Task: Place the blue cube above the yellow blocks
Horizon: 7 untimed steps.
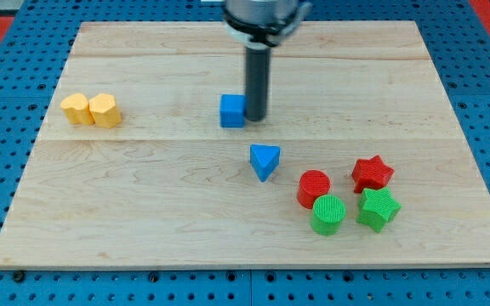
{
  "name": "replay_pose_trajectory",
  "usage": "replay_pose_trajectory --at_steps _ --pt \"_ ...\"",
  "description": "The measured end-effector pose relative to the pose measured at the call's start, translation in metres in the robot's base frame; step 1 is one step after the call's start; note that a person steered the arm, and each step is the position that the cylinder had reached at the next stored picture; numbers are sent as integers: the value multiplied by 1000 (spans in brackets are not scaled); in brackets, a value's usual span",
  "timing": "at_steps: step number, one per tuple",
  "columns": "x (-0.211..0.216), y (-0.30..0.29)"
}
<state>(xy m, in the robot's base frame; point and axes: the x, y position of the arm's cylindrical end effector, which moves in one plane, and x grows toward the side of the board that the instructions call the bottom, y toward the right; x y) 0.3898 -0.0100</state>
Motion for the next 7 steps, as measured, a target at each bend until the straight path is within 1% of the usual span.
replay_pose_trajectory --at_steps 1,2,3,4,5,6,7 --pt "-27 -65" --pt "-23 -88" --pt "17 -51" --pt "-25 -117" --pt "-43 -147" --pt "-50 -148" --pt "-74 -182"
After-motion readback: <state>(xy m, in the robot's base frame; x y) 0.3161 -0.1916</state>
